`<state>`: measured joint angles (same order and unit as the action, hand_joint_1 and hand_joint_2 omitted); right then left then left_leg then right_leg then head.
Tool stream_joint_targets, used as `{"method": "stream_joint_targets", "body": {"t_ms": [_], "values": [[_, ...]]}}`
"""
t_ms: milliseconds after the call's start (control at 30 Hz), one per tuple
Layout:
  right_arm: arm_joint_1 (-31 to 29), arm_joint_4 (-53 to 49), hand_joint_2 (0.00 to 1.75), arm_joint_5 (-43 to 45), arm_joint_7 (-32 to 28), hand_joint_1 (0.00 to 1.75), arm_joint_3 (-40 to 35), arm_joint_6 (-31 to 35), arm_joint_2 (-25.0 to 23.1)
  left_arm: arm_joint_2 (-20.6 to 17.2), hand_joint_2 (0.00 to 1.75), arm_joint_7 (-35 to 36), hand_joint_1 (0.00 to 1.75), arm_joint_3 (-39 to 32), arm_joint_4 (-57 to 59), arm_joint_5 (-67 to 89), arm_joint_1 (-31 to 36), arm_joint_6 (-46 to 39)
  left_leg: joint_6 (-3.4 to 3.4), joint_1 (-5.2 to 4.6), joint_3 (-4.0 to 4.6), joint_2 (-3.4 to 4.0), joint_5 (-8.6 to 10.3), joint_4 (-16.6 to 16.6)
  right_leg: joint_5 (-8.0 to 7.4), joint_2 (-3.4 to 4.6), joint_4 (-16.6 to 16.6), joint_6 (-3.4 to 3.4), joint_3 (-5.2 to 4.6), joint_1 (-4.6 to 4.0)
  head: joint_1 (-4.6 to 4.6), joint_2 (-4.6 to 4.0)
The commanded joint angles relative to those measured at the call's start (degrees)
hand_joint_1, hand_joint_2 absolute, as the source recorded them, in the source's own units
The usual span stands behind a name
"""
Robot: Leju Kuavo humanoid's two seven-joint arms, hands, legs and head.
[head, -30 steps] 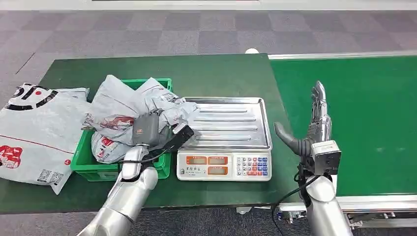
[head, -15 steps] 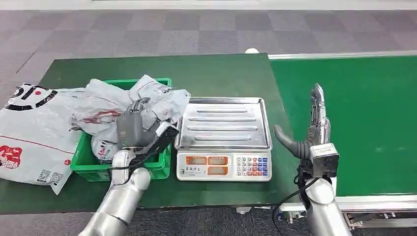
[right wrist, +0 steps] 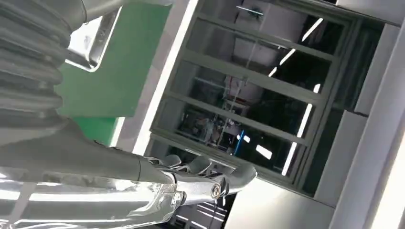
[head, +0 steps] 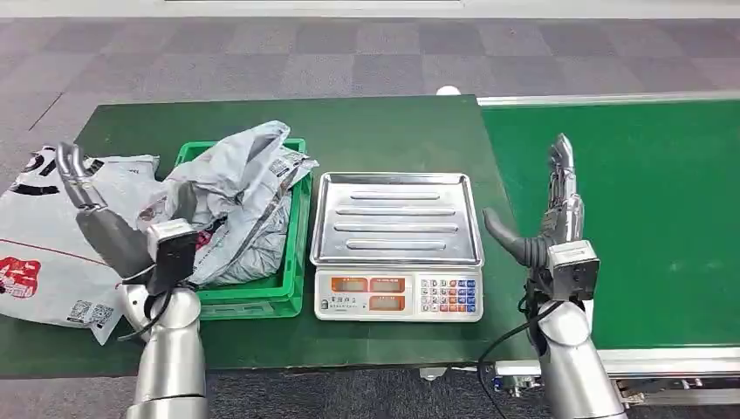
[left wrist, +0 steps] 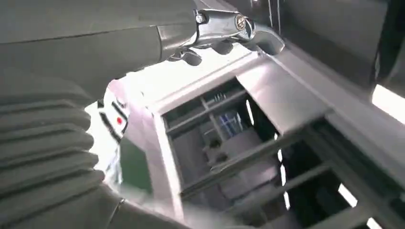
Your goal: Moved the parcel from conveyor to table for the left to box.
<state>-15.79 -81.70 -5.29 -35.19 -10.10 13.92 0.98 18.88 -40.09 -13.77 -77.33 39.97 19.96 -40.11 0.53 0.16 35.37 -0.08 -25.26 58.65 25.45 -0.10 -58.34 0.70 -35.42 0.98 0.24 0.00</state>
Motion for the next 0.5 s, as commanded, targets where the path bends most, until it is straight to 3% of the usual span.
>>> {"method": "stream_joint_targets", "body": {"t_ms": [33, 333, 433, 467, 500], "values": [[-4.0, 6.8, 1.75, 0.8, 0.0, 0.00, -0.9, 0.3, 0.0, 1.1, 0.00, 0.1, 0.00, -0.3, -2.3, -1.0, -0.8, 0.1, -0.01, 0.03, -0.13, 0.14, -0.05, 0.0, -0.01, 0.13, 0.1, -0.03, 0.11, -0.04, 0.02, 0.00], [-4.4, 7.5, 1.75, 1.5, -0.4, 0.00, -1.7, 0.8, 0.1, 1.1, 0.00, 0.1, 0.00, -2.0, -0.3, -3.2, 0.7, 0.1, 0.00, 0.01, -0.16, 0.09, -0.03, -0.1, -0.01, 0.10, 0.1, -0.04, 0.14, -0.01, 0.00, 0.00], [-4.6, 7.4, 1.75, 1.9, -0.3, 0.00, -2.0, 0.9, 0.9, 0.2, 0.00, 0.1, 0.00, 6.2, -2.4, -12.6, -0.4, 0.1, -0.01, 0.02, -0.11, 0.03, -0.03, 0.0, 0.00, 0.04, 0.1, -0.03, 0.11, -0.03, 0.00, 0.00], [-4.9, 7.5, 1.75, 2.3, -0.3, 0.00, -2.0, 0.8, 1.5, -2.7, 0.00, 0.1, 0.00, 13.1, -3.4, -19.1, -1.1, 0.1, -0.02, 0.05, -0.08, -0.04, -0.02, 0.0, 0.00, -0.04, 0.1, -0.03, 0.14, -0.06, 0.00, 0.00], [-5.0, 7.5, 1.75, 2.5, -0.3, 0.00, -2.1, 0.7, 1.6, -4.1, 0.00, 0.1, 0.00, 15.5, -3.4, -21.3, -1.2, 0.1, -0.02, 0.03, -0.12, -0.01, -0.02, -0.1, 0.00, -0.01, 0.1, -0.03, 0.14, -0.04, 0.00, 0.00]]}}
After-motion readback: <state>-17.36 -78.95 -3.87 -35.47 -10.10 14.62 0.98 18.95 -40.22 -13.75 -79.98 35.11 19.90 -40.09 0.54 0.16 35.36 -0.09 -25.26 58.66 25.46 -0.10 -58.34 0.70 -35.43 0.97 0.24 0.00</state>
